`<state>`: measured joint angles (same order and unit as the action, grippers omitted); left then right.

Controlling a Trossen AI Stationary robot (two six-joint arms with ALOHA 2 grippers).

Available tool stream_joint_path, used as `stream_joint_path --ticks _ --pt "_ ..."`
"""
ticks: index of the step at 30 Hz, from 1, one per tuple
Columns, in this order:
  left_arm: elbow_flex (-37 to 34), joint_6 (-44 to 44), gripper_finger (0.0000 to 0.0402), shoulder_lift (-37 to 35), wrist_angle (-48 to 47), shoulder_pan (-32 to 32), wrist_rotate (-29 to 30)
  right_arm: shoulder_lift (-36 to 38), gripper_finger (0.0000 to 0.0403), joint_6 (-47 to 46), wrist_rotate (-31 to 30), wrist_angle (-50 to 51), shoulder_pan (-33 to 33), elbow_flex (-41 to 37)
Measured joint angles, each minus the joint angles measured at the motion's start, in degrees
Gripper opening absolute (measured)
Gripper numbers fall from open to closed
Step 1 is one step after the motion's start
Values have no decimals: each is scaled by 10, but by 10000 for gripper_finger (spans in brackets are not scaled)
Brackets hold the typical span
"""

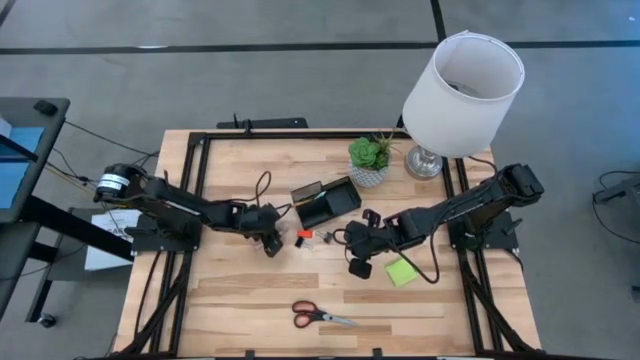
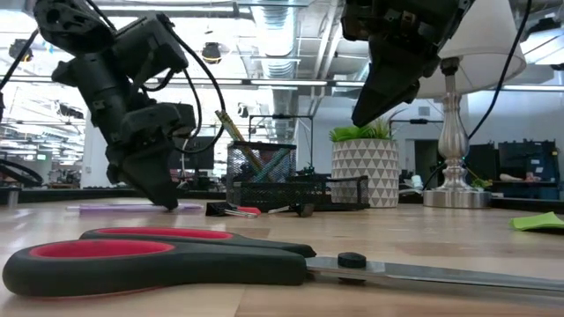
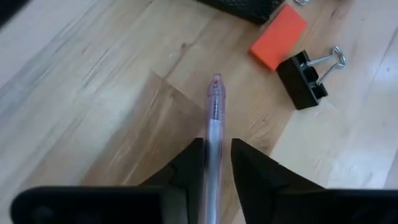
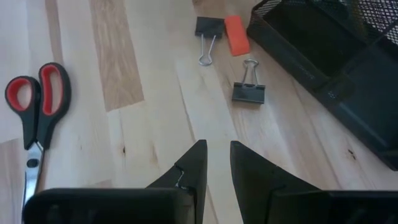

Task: Pick and place office supplies into organizer
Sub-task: Put the light purple pen into the black desk organizer

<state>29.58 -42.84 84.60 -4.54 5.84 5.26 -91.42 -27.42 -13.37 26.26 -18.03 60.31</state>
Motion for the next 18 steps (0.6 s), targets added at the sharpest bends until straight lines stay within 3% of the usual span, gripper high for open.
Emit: stream_joint_path --ticks 9,18 --pt "1 19 118 0 -25 77 75 0 65 5 -1 0 -20 0" --pt "5 -50 145 -10 -85 151 152 0 65 29 -1 -2 -16 0"
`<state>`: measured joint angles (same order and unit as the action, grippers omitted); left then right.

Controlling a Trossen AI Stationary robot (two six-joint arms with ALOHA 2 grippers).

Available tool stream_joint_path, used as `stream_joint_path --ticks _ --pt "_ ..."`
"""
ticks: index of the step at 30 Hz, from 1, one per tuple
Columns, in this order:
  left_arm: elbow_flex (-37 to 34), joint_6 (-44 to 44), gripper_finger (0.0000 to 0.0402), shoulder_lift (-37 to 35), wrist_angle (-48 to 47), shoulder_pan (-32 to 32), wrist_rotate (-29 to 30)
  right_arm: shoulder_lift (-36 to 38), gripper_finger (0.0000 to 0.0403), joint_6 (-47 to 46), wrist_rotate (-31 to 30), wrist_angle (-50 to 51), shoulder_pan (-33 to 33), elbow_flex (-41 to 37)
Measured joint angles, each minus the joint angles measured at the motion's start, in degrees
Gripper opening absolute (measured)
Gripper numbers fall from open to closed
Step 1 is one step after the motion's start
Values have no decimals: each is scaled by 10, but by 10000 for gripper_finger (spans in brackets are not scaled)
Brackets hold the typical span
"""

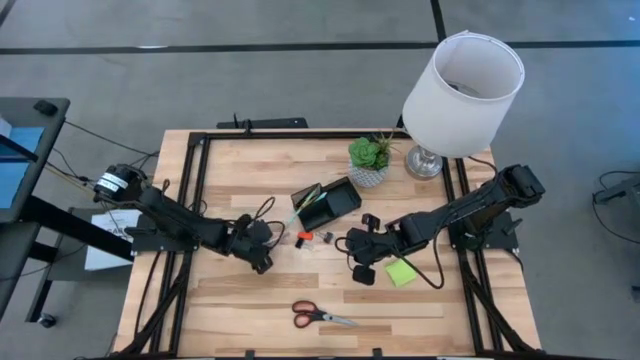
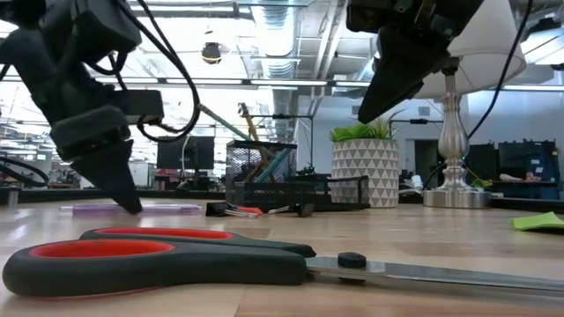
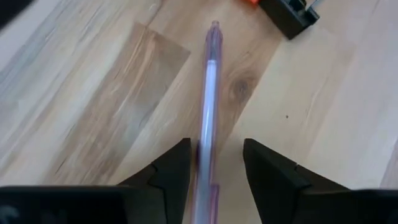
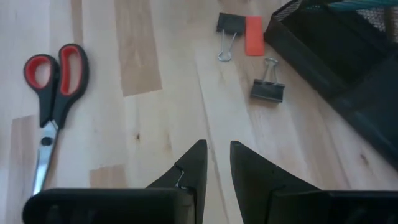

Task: Pick and place office supplies into organizer
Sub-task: Put the light purple pen into the black desk organizer

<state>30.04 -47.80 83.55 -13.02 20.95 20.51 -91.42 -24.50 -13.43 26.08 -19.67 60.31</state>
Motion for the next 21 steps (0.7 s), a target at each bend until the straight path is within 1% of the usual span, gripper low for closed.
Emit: stream_joint_path --ticks 3,7,9,13,18,21 --pt "2 -1 145 -15 -7 0 6 0 65 1 0 0 14 0" --pt "11 31 145 -46 -23 -19 55 0 65 10 3 -7 32 0" --pt "14 46 145 -62 -41 -35 64 0 65 11 8 -15 41 0" --pt "25 100 144 -105 -27 -71 69 0 65 35 30 -32 56 0" --pt "47 165 144 -148 -27 -109 100 0 65 56 35 -50 71 0" --pt "57 189 144 -169 -28 -123 103 0 65 57 39 -50 80 0"
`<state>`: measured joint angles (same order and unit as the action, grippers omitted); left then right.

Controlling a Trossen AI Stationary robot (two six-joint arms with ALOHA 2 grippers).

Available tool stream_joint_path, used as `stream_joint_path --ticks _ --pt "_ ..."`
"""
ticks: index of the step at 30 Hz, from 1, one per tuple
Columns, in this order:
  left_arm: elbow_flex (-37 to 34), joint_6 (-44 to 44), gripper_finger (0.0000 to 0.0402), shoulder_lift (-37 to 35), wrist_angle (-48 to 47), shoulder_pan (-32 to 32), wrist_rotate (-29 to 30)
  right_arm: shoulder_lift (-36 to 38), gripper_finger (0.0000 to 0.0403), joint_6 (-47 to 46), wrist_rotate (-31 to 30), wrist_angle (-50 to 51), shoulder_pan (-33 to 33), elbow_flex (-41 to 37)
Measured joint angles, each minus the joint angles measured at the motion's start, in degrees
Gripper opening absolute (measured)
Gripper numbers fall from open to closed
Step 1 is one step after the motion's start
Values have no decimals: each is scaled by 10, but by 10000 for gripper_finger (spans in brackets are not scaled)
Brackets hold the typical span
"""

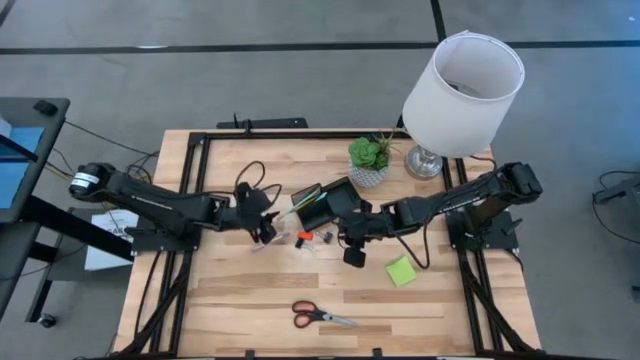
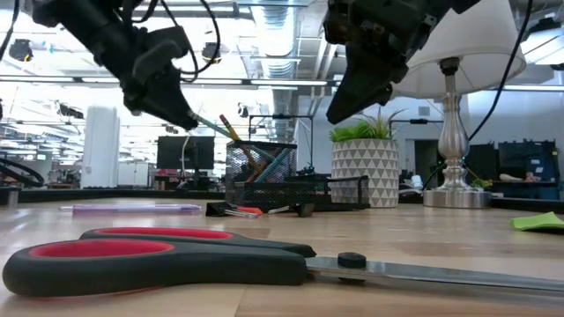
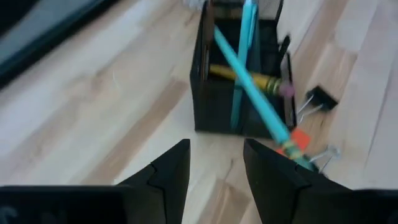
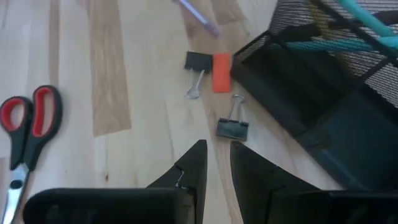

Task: Pick and place office supplies into organizer
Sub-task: Put the light purple pen into the black desk organizer

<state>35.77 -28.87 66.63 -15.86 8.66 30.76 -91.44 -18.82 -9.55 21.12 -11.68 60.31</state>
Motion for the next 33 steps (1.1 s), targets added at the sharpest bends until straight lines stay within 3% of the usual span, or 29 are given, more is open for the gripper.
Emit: stream_joint_path --ticks 6,12,16,28,33 --pt "2 10 144 -23 1 -3 -4 0 65 14 22 0 5 0" --pt "1 -25 144 -17 -34 -3 -54 0 65 14 22 0 5 0" --pt "-11 -37 144 -17 5 -3 -94 0 65 14 22 0 5 0" --pt "-7 20 144 -17 98 -47 -66 0 65 15 23 -2 5 0" --pt "5 36 144 -19 66 -77 -114 0 65 14 23 9 -2 0"
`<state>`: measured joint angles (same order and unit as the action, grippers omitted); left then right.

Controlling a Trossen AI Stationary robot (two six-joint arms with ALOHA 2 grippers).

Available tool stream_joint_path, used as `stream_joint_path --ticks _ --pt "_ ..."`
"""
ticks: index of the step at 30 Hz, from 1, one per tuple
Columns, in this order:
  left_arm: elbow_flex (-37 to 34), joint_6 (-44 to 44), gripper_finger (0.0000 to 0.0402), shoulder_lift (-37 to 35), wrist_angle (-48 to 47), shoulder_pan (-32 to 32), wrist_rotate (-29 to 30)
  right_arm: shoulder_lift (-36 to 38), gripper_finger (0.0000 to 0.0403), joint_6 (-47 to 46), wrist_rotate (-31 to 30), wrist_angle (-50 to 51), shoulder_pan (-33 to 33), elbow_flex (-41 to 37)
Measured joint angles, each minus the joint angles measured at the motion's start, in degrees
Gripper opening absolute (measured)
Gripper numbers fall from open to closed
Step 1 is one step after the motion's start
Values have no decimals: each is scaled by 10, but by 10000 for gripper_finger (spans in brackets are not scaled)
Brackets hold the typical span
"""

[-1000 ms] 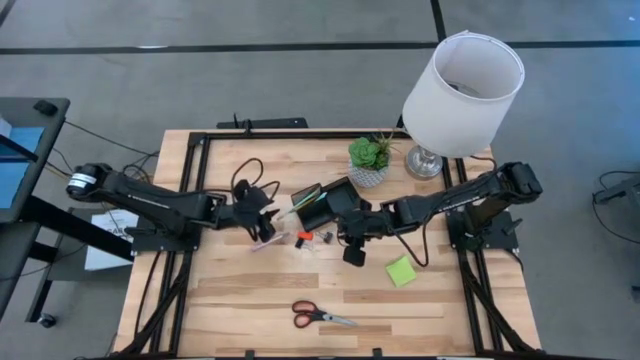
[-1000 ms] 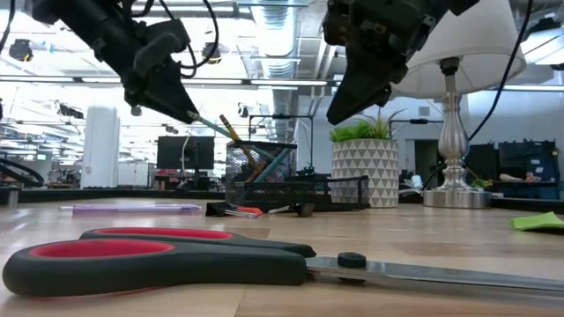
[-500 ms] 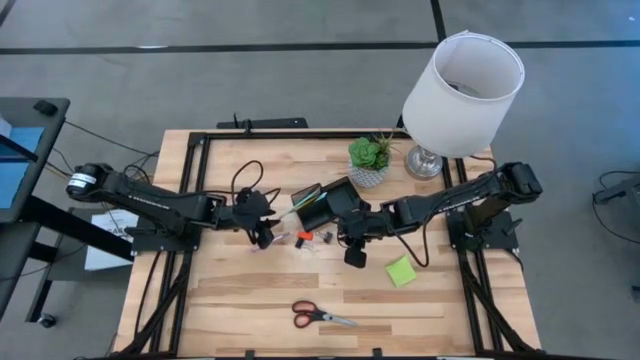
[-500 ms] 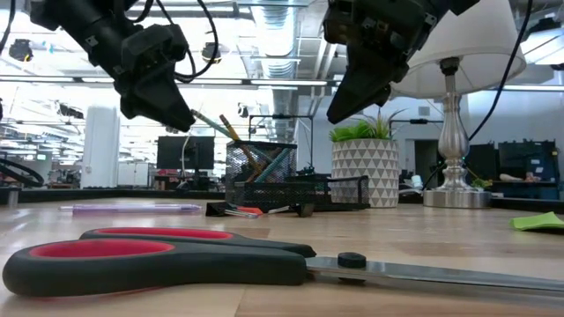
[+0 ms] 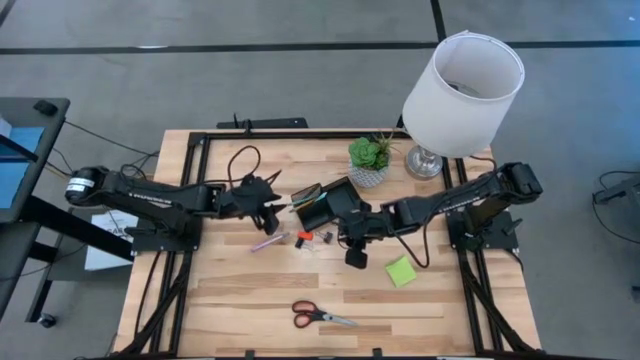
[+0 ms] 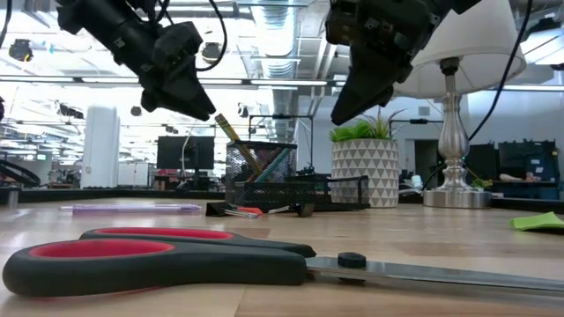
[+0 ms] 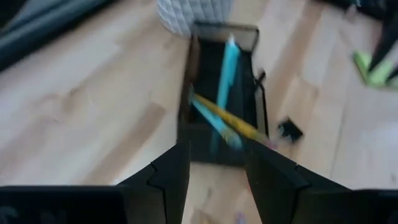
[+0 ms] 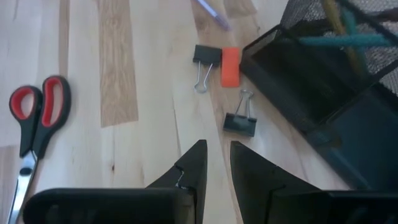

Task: Pick and place office supplies into organizer
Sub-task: Put the light purple pen into the black desk organizer

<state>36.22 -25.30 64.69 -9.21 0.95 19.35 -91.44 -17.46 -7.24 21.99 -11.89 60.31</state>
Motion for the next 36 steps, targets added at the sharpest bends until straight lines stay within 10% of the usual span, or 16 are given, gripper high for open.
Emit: stream_joint_path --ticks 8,13,25,36 --pt "13 -39 144 -34 -244 10 -150 0 65 0 -2 -2 -9 0" --pt "-20 -171 144 -36 -384 88 -124 0 65 -1 -3 -7 -8 0" --pt "-174 -362 144 -36 -115 320 49 0 65 0 -3 -48 -6 0" --pt "-303 -504 144 -38 45 374 153 0 65 0 -3 -49 -3 0"
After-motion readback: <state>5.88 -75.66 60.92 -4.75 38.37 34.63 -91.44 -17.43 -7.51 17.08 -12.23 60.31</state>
